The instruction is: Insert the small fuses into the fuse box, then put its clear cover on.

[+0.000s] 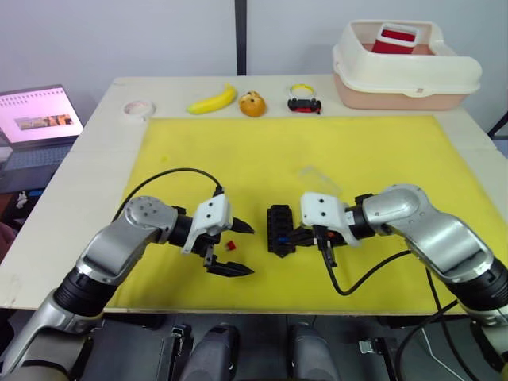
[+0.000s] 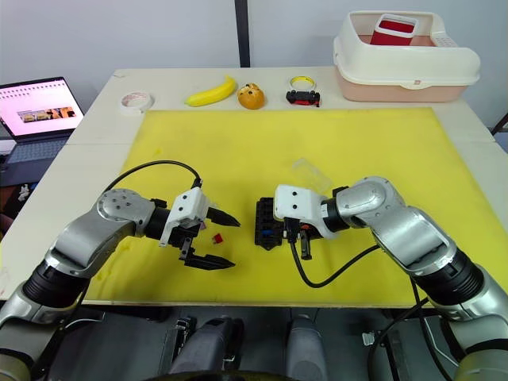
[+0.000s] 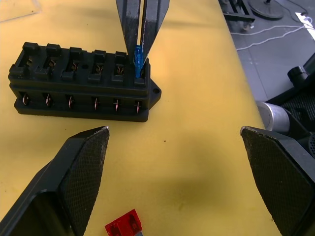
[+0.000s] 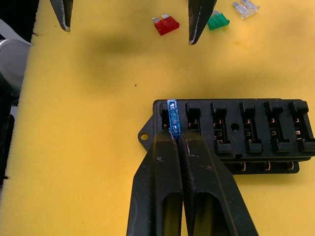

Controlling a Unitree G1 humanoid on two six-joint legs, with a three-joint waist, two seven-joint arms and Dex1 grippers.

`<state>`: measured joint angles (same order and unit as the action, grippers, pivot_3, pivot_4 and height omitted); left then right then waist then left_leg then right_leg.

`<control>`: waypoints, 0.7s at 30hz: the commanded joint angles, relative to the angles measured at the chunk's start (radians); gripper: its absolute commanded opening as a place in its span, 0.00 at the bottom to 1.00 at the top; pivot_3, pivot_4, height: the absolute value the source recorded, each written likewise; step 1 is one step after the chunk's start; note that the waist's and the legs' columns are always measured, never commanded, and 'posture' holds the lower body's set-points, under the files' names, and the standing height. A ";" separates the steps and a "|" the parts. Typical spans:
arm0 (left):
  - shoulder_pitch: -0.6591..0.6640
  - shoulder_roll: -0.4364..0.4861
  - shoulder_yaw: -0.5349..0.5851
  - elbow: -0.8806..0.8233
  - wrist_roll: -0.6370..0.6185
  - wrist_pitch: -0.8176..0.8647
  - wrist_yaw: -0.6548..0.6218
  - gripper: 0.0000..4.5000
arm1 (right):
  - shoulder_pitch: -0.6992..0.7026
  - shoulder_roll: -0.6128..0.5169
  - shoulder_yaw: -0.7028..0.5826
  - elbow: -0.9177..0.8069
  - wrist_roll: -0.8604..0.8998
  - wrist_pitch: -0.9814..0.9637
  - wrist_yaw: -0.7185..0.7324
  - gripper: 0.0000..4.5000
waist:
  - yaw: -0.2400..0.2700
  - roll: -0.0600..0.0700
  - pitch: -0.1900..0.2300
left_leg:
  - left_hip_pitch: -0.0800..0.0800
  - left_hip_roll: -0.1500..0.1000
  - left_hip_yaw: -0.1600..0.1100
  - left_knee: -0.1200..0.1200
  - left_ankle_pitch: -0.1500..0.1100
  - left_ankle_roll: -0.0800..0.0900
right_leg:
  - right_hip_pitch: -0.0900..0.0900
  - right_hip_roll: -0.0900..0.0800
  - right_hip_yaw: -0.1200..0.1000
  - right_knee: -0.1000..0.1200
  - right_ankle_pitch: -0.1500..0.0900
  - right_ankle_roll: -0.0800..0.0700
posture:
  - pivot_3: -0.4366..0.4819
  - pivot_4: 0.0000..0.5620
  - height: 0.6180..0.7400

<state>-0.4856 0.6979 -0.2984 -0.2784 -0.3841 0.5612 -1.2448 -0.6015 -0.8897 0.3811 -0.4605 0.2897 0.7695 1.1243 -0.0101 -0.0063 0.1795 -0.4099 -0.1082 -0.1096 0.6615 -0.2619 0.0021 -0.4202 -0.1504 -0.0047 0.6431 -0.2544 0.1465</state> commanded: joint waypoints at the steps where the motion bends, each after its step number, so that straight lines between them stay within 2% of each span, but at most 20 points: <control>1: -0.008 0.000 0.009 -0.030 -0.011 -0.006 -0.002 0.99 | -0.005 0.000 -0.023 -0.042 0.018 0.010 0.008 0.00 | 0.000 0.000 0.000 | 0.000 0.000 0.000 0.000 0.000 0.000 | 0.000 0.000 0.000 0.000 0.000 0.000 | 0.48 0.27 1.00; 21: -0.011 -0.005 0.004 -0.031 -0.010 -0.005 -0.002 0.99 | -0.007 -0.001 -0.021 -0.034 -0.006 0.012 -0.012 0.00 | 0.000 0.000 0.000 | 0.000 0.000 0.000 0.000 0.000 0.000 | 0.000 0.000 0.000 0.000 0.000 0.000 | 0.48 0.27 1.00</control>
<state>-0.4856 0.6948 -0.2989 -0.2784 -0.3840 0.5612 -1.2447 -0.6015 -0.8899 0.3793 -0.4776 0.2887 0.7907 1.1166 -0.0101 -0.0063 0.1795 -0.4099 -0.1082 -0.1096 0.6615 -0.2619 0.0021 -0.4202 -0.1504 -0.0047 0.6431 -0.2544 0.1465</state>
